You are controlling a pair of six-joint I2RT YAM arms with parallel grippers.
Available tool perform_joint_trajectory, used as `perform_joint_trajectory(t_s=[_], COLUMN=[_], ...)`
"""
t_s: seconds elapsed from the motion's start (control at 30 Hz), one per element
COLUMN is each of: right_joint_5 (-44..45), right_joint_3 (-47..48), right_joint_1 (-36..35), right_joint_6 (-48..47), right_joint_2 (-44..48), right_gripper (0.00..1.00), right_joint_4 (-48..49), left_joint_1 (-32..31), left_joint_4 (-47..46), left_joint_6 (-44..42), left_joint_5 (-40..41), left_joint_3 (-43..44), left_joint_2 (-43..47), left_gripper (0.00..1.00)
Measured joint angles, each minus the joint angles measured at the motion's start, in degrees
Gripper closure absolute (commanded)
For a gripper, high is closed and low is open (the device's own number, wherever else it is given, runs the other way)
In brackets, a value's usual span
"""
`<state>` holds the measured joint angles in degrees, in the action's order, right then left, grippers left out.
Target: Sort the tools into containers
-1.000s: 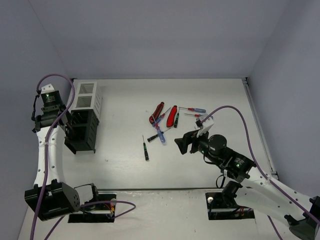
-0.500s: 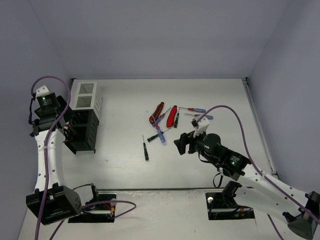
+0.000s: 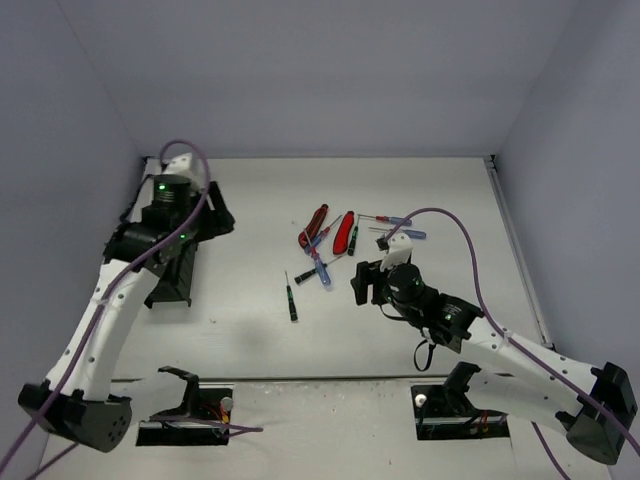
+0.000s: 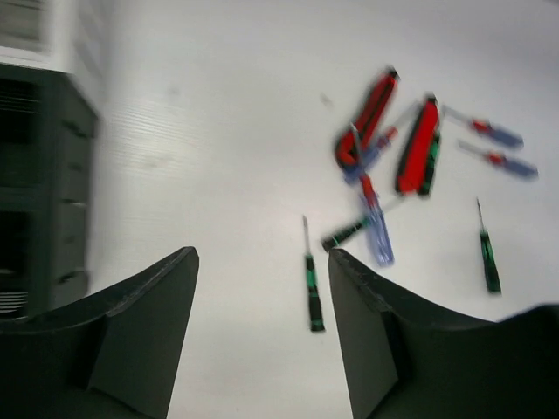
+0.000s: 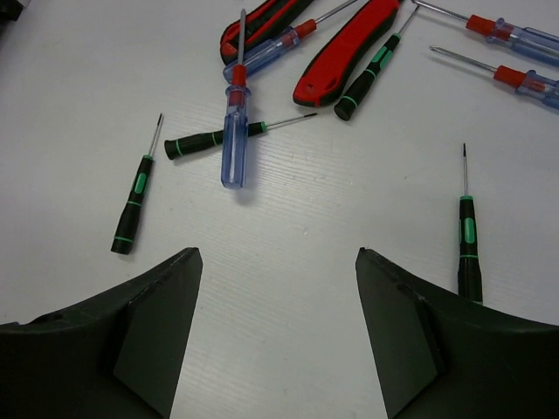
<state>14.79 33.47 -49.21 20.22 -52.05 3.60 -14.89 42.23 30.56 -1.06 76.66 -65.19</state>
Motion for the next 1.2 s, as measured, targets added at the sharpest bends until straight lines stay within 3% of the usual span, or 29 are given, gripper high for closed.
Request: perform_joint_trajectory(t_s=[0.17, 0.33, 0.57, 0.97, 1.03, 1.1, 1.2], right_joint_5=[1.7, 2.13, 2.16, 2.33, 2.33, 2.33, 2.33], right_joint_3=[0.07, 0.07, 0.04, -0.19, -0.22, -0.24, -0.24], right_joint_1=[0.0, -0.01, 0.0, 0.0, 0.0, 0.0, 0.0], right_joint_6=[1.6, 3.05, 4.35, 4.9, 4.9, 4.9, 4.88], right_joint_2=[-0.33, -0.02, 2.2, 4.11, 4.15, 4.17, 4.22], right_gripper=[0.32, 0.32, 0.32, 0.31, 0.31, 0.31, 0.31], right_joint_4=[-0.86, -1.69, -2.63, -3.54, -3.86, -3.94, -4.03], left_joint_1=[-14.77, -21.08, -21.9, -21.85, -21.83, -21.77, -21.52], left_joint_4=[-0.01, -1.19, -3.51, -7.03, -7.1, -7.07, -7.42], left_joint_6=[3.29, 6.61, 9.34, 10.75, 10.83, 10.83, 10.96], left_joint_5=[1.16, 0.47, -1.99, -2.11, -1.81, -1.35, -0.61], left_joint_3=[-0.04, -1.08, -3.39, -4.95, -5.04, -5.15, -5.56], left_joint_2=[-11.24, -25.34, -35.79, -41.57, -41.57, -41.53, -40.99], left_gripper=[0.48, 0.49, 0.52, 0.72, 0.81, 1.0, 1.0])
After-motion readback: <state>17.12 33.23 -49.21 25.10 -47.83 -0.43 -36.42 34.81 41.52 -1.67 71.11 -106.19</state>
